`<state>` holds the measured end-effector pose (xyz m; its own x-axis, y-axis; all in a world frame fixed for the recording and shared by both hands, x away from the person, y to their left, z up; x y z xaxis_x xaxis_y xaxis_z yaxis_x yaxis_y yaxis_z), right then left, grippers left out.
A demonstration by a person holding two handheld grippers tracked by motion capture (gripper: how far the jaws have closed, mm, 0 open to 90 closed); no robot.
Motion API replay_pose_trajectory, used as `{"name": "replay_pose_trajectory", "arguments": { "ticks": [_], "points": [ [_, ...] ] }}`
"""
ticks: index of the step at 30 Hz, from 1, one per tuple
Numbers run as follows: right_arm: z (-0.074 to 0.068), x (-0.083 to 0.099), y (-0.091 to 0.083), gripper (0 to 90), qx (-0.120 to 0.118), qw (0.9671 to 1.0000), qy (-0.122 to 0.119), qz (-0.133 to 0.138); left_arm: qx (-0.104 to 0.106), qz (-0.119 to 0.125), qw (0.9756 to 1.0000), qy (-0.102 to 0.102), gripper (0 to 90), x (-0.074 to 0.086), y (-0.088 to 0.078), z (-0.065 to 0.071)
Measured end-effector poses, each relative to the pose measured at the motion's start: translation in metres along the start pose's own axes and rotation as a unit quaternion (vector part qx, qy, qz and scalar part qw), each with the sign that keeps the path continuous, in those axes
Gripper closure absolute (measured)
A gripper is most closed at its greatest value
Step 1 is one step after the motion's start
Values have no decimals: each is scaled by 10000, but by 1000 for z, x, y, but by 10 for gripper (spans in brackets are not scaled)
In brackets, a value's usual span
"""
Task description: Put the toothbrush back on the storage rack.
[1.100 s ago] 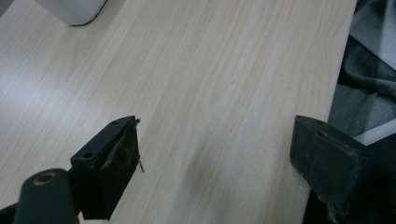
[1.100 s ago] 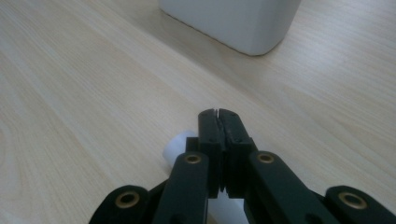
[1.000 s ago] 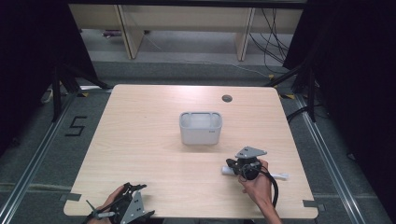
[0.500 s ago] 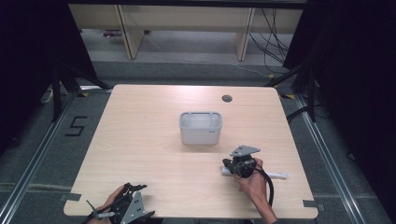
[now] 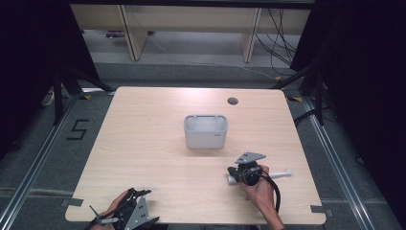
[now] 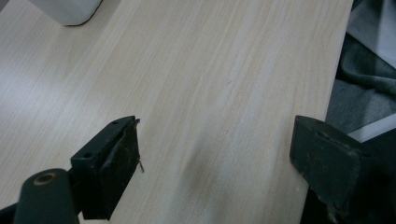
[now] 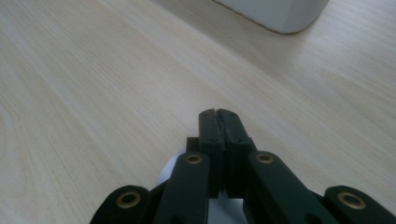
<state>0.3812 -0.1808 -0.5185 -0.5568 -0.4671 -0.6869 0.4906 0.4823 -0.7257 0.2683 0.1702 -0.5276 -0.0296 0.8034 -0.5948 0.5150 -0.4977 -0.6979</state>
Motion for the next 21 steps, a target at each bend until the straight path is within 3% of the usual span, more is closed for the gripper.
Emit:
{"name": "replay_pose_trajectory", "arguments": {
  "ticks": [3, 6, 8, 9, 10, 11, 12, 15, 16, 17, 18, 21],
  "points": [
    [-2, 2, -1, 893, -24, 10000, 12, -36, -36, 84, 9999, -64, 154, 0, 2, 1],
    [-3, 4, -1, 893, -31, 10000, -3, 2, -3, -9, 10000, -23, 155, 0, 0, 0],
    [-5, 5, -4, 893, -57, 9999, 36, -108, -54, 106, 9999, -73, 155, 0, -1, 1],
    [-5, 5, -5, 893, -43, 9999, -9, -102, -63, 36, 10000, -22, 155, -1, -3, -1],
    [-8, 6, -7, 893, -71, 9998, 120, -159, -74, 179, 9998, -97, 155, -2, -2, 0],
    [-8, 6, -6, 893, -34, 9999, 76, -68, -59, 131, 9998, -96, 155, -2, -4, 0],
    [-7, 7, -7, 893, -32, 9999, -55, -153, -73, 157, 9998, -99, 155, -2, -4, 0],
    [-7, 10, -10, 893, 0, 9997, -54, -225, -86, 53, 9999, -75, 155, -1, -5, -1],
    [-9, 11, -12, 894, -1, 9993, 154, -331, -85, 81, 9998, -159, 155, -1, -5, 0],
    [-8, 12, -12, 893, 18, 9995, 85, -297, -91, 71, 9997, -205, 155, -1, -6, 0],
    [-9, 13, -15, 893, 25, 9991, 196, -372, -140, 139, 9995, -226, 155, 0, -5, 0],
    [-10, 15, -17, 894, -2, 9989, 219, -413, -234, 127, 9994, -235, 155, 0, -6, 0]
  ]
}}
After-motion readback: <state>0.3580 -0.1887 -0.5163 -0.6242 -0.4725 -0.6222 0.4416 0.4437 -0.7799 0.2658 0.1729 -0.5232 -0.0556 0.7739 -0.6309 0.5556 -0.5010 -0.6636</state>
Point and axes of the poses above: each handheld gripper's, and its own axes: y roughly forward along the jaws, x roughly out of its underside, z roughly to its right, the point moved 3 cm from there along y, roughly forward along the jaws, and after that the axes turned 1 degree about y, right-handed, at the moved point
